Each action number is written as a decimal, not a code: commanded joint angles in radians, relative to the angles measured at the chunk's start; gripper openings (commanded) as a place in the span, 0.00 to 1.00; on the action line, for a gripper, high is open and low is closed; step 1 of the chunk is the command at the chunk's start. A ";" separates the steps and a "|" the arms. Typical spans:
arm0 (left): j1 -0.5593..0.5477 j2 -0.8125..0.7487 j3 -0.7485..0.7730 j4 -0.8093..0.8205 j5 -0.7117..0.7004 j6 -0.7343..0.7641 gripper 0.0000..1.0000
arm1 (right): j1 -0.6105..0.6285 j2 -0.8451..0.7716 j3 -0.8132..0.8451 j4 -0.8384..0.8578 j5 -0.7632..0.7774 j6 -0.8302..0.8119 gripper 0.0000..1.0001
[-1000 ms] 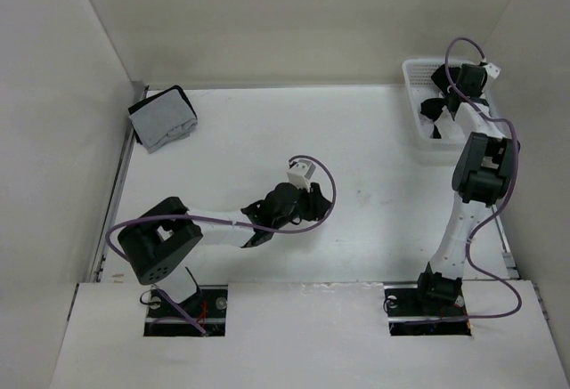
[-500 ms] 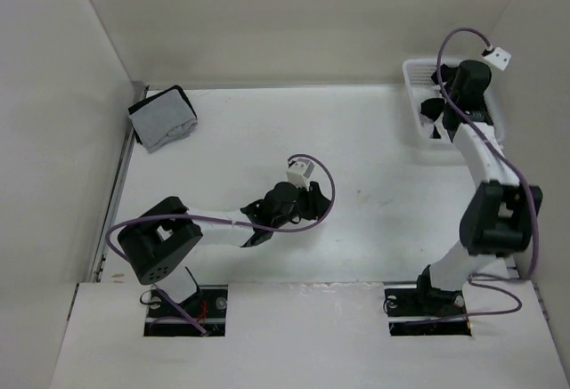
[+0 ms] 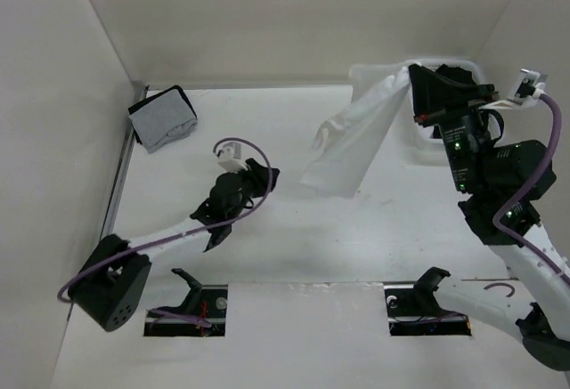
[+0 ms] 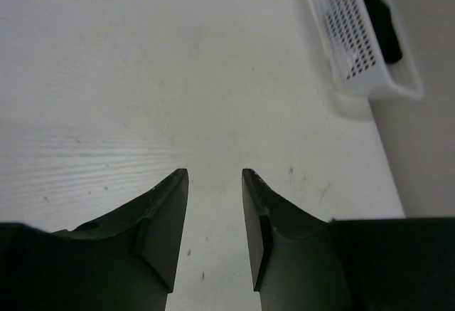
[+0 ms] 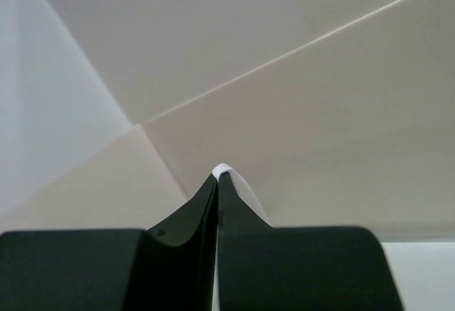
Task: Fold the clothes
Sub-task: Move the tank top to the center of the board, then flatten the tank top out
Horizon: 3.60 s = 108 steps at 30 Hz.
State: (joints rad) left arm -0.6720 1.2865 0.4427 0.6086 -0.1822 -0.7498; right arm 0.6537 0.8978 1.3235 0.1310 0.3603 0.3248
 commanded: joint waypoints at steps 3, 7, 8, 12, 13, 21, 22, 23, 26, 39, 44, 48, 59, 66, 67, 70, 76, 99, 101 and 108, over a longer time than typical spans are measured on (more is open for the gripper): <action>0.191 -0.249 -0.120 -0.015 -0.043 -0.134 0.35 | 0.042 0.053 -0.300 0.092 -0.123 0.158 0.03; 0.214 -0.254 -0.125 -0.046 -0.074 -0.131 0.35 | -0.088 0.217 -0.577 0.380 -0.346 0.328 0.03; 0.213 -0.245 -0.121 -0.052 -0.076 -0.129 0.35 | -0.119 0.263 -0.619 0.437 -0.377 0.357 0.03; 0.162 -0.123 -0.079 -0.044 -0.073 -0.108 0.35 | -0.262 0.455 -0.715 0.585 -0.477 0.454 0.02; 0.144 -0.083 -0.058 -0.044 -0.066 -0.094 0.35 | -0.278 0.478 -0.707 0.567 -0.492 0.456 0.02; -0.043 0.129 0.096 -0.053 -0.063 0.073 0.43 | -0.297 0.463 -0.675 0.323 -0.364 0.369 0.45; -0.056 0.148 0.112 -0.055 -0.057 0.088 0.44 | -0.285 0.436 -0.687 0.299 -0.333 0.359 0.49; -0.065 0.163 0.123 -0.058 -0.056 0.098 0.44 | -0.265 0.393 -0.707 0.264 -0.292 0.350 0.50; -0.097 0.218 0.177 -0.107 -0.040 0.150 0.45 | -0.214 0.281 -0.756 0.170 -0.222 0.330 0.39; -0.218 0.062 0.096 -0.509 -0.054 0.159 0.45 | 0.235 -0.197 -1.009 -0.390 -0.080 0.706 0.31; -0.295 -0.067 0.048 -0.644 -0.152 0.110 0.46 | 0.474 -0.185 -0.945 -0.648 0.023 0.861 0.47; -0.332 -0.062 0.044 -0.644 -0.186 0.113 0.50 | 0.585 -0.100 -0.851 -0.796 0.045 0.901 0.49; -0.315 0.062 0.044 -0.498 -0.114 0.139 0.53 | 0.685 0.049 -0.767 -0.897 -0.038 0.895 0.50; -0.295 0.105 0.062 -0.469 -0.117 0.162 0.25 | 0.685 0.199 -0.748 -0.797 -0.073 0.829 0.41; -0.283 0.096 0.067 -0.469 -0.114 0.159 0.16 | 0.680 0.232 -0.744 -0.772 -0.070 0.812 0.23; -0.239 -0.005 0.070 -0.480 -0.099 0.145 0.06 | 0.669 0.231 -0.731 -0.732 -0.031 0.786 0.04; -0.087 -0.366 0.143 -0.584 -0.016 0.086 0.03 | 0.642 -0.135 -0.629 -0.654 0.039 0.627 0.01; 0.265 -0.836 0.709 -0.807 -0.045 -0.052 0.03 | 0.724 -0.232 -0.003 -0.389 0.072 0.149 0.01; 0.280 -0.828 0.686 -0.799 -0.040 -0.052 0.03 | 0.719 -0.217 -0.013 -0.390 0.094 0.146 0.01; 0.320 -0.607 0.456 -0.635 -0.109 -0.046 0.04 | 0.065 -0.007 -0.145 -0.326 -0.287 0.245 0.03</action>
State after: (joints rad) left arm -0.3706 0.5289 0.9894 -0.1200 -0.2504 -0.7952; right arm 1.0267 0.7525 1.2446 -0.2745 0.3347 0.4976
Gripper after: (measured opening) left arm 0.039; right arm 0.025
